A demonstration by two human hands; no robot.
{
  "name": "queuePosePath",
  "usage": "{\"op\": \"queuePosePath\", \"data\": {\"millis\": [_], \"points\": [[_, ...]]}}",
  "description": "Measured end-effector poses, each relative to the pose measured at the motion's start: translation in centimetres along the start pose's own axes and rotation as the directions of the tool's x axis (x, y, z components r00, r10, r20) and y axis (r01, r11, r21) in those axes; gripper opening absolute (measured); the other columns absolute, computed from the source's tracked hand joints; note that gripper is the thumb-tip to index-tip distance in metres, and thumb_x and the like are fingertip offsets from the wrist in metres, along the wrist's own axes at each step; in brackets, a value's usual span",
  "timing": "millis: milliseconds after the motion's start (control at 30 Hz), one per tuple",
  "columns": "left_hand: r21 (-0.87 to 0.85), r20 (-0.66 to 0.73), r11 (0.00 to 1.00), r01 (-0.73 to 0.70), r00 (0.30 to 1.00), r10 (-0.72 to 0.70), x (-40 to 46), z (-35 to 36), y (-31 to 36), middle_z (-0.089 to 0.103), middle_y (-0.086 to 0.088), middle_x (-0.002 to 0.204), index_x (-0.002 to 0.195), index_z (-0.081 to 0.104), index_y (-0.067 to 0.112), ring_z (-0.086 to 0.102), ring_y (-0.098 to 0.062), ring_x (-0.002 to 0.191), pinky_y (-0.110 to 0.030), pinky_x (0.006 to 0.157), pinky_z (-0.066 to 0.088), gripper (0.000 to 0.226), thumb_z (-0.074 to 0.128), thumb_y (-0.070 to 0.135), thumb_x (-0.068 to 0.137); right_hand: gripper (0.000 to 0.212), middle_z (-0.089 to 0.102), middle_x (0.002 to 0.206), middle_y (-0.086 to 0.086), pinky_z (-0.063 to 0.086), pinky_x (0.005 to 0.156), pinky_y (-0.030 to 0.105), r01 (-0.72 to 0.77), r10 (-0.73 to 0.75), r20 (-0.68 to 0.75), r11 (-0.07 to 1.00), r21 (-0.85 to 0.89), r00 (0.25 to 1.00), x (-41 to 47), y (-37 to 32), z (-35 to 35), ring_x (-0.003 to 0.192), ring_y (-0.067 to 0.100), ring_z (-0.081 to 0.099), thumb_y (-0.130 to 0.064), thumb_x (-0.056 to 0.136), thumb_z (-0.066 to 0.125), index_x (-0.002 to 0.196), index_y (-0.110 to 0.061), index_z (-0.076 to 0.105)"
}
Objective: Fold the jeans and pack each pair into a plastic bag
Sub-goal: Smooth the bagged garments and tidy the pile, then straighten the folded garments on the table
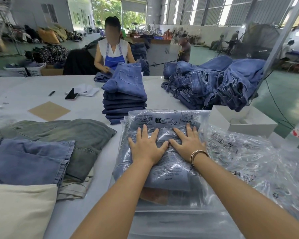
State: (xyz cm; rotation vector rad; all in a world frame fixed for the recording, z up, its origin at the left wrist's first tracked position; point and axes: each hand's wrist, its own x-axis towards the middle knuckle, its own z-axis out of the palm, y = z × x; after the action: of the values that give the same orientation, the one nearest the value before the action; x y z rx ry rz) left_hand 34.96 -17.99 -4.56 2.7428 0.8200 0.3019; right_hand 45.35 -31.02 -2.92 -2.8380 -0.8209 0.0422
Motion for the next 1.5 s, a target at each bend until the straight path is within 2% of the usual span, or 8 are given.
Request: {"op": "queuePosePath", "data": {"millis": [367,533,667,833,967,1133,1300,1500], "points": [[-0.062,0.118,0.998,0.013,0.993,-0.005,0.2,-0.2,-0.7,0.001,0.002,0.162,0.147,0.018,0.047,0.0,-0.02,0.148,-0.056,0.114,0.005,0.07,0.02,0.078,0.085,0.062,-0.007,0.16,-0.006,0.01,0.113,0.062,-0.016,0.014,0.039,0.999,0.035,0.999,-0.1,-0.5,0.2,0.147,0.02,-0.008,-0.075,0.084,0.026,0.142,-0.054,0.02],[-0.66,0.4,0.737,0.146,0.899,0.18,0.3,-4.7,-3.8,0.001,-0.001,0.162,0.151,0.021,0.033,-0.002,-0.02,0.148,-0.055,0.117,-0.002,0.077,0.033,0.074,0.086,0.065,-0.008,0.16,-0.004,0.009,0.115,0.058,-0.015,0.013,0.056,0.999,0.03,0.998,-0.3,-0.3,0.3,0.147,0.022,-0.008,-0.074,0.085,0.027,0.144,-0.05,0.019],[-0.329,0.248,0.926,-0.187,0.929,0.276,-5.6,-3.1,-9.5,-0.008,0.005,0.161,0.149,0.014,0.044,-0.009,-0.015,0.147,-0.053,0.118,-0.004,0.082,0.041,0.077,0.079,0.067,-0.007,0.16,-0.003,0.011,0.116,0.056,-0.025,0.026,0.074,1.0,-0.011,0.997,-0.4,-0.2,-0.1,0.147,0.023,-0.006,-0.077,0.084,0.024,0.145,-0.052,0.013],[-0.484,0.116,0.866,-0.126,0.972,0.206,-14.8,0.9,-15.0,0.002,0.013,0.155,0.136,-0.002,0.059,-0.004,-0.004,0.145,-0.026,0.118,0.004,0.069,0.046,0.061,0.087,0.072,0.01,0.16,0.002,0.023,0.111,0.059,0.004,0.062,0.139,0.903,-0.43,0.988,-0.2,-2.6,-3.1,0.145,0.029,0.015,-0.08,0.081,0.012,0.146,-0.05,0.003],[-0.316,0.124,0.946,-0.069,0.986,0.114,-18.6,1.5,-20.2,0.005,0.01,0.157,0.148,0.012,0.038,0.01,-0.009,0.147,-0.018,0.112,0.009,0.065,0.051,0.039,0.096,0.062,0.013,0.159,0.002,0.01,0.109,0.069,-0.003,0.086,0.111,0.807,-0.591,0.99,-1.8,-7.2,-5.1,0.145,0.028,0.016,-0.058,0.092,0.025,0.149,-0.033,0.021],[-0.123,0.077,0.988,0.098,0.993,-0.089,-20.2,-0.1,-26.5,0.026,0.0,0.154,0.148,0.03,0.026,0.027,-0.019,0.141,-0.027,0.113,0.023,0.062,0.055,0.033,0.092,0.054,0.005,0.16,-0.001,0.003,0.109,0.067,0.342,-0.306,0.158,0.873,-0.348,0.939,-7.7,-17.6,-1.1,0.147,0.02,0.004,-0.05,0.096,0.031,0.147,-0.031,0.026],[0.2,0.087,0.909,0.364,0.918,-0.387,-23.3,-2.2,-33.8,0.009,-0.004,0.16,0.15,0.02,0.032,0.011,-0.022,0.147,-0.048,0.116,0.016,0.071,0.052,0.051,0.09,0.049,0.014,0.158,0.002,-0.002,0.111,0.061,0.581,-0.533,0.241,0.782,-0.227,0.811,-13.2,-25.8,6.6,0.147,0.022,0.004,-0.045,0.095,0.035,0.141,-0.029,0.037],[0.15,0.065,0.794,0.589,0.796,-0.602,-28.4,-3.2,-41.5,-0.009,-0.008,0.16,0.15,0.002,0.041,-0.005,-0.029,0.146,-0.062,0.111,0.005,0.097,0.042,0.084,0.072,0.052,0.033,0.15,0.005,0.015,0.113,0.05,0.502,-0.449,0.529,0.863,0.049,0.72,-18.0,-32.2,14.9,0.14,0.025,0.024,-0.042,0.094,0.042,0.142,-0.02,0.037]]}}
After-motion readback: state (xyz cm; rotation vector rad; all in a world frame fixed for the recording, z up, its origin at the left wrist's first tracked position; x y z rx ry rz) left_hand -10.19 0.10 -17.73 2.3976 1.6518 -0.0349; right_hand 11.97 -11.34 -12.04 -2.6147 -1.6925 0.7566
